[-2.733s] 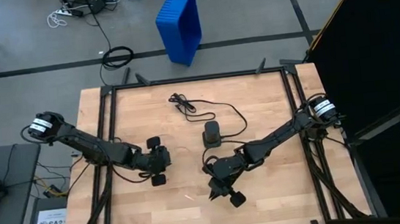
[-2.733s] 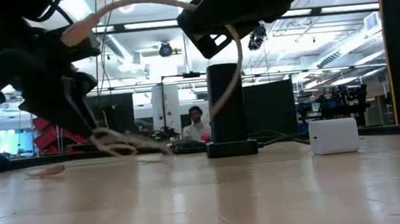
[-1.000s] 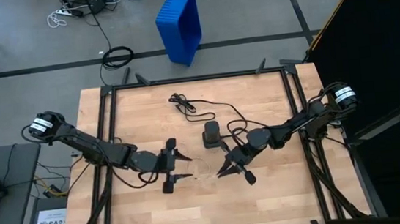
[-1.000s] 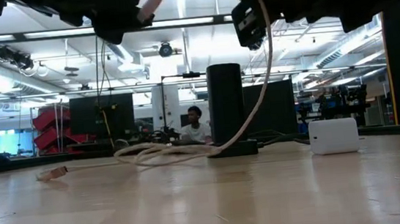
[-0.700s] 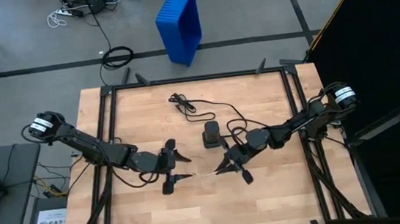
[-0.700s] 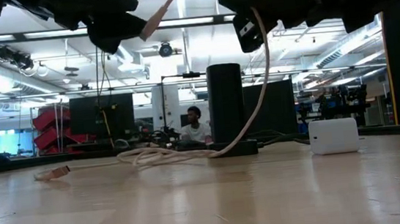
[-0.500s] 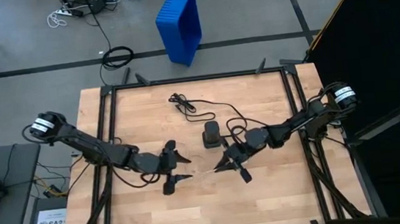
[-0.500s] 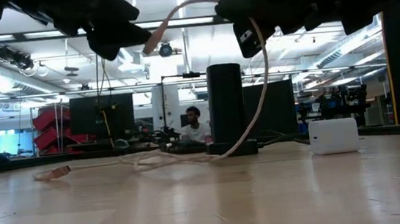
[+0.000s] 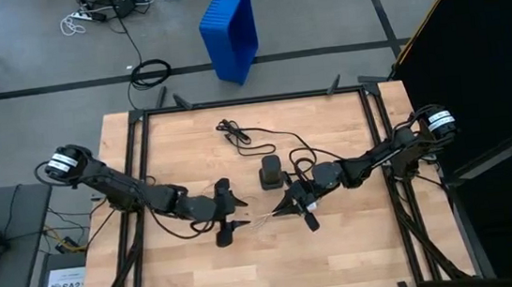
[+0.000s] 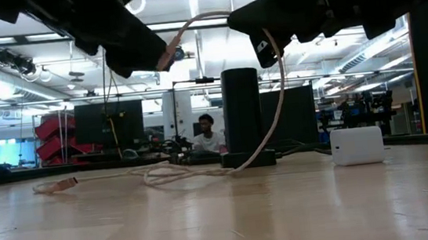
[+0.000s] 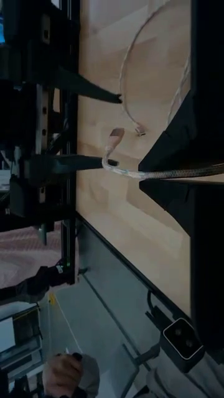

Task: Plug in charger
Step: Insert the charger cable into the charger adapter

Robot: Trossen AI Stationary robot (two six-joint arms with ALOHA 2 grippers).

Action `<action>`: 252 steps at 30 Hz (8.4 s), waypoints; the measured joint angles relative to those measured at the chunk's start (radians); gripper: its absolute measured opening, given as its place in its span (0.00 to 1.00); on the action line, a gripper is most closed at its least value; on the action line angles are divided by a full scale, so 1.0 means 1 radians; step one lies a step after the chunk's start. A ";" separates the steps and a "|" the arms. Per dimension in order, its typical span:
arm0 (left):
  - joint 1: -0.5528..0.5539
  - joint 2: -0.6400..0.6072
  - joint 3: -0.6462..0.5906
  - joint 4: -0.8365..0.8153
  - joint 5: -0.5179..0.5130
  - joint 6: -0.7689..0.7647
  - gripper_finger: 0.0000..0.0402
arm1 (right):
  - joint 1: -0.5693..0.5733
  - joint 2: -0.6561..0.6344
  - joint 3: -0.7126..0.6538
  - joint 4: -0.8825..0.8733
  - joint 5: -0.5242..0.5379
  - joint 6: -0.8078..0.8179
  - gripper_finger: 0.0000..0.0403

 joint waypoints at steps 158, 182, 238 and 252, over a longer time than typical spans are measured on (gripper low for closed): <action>0.141 -0.145 0.046 0.502 -0.211 0.039 0.00 | 0.075 -0.185 0.000 -0.027 0.497 -0.124 0.38; 0.132 0.152 0.046 0.859 0.077 0.035 0.00 | 0.016 -0.182 0.000 0.067 0.365 -0.017 0.41; 0.132 0.155 0.046 0.795 0.074 0.148 0.09 | 0.016 -0.182 0.000 0.000 0.207 0.012 0.00; 0.122 -0.049 0.046 0.321 -0.031 0.246 0.27 | 0.099 -0.182 0.001 -0.112 0.084 0.129 0.00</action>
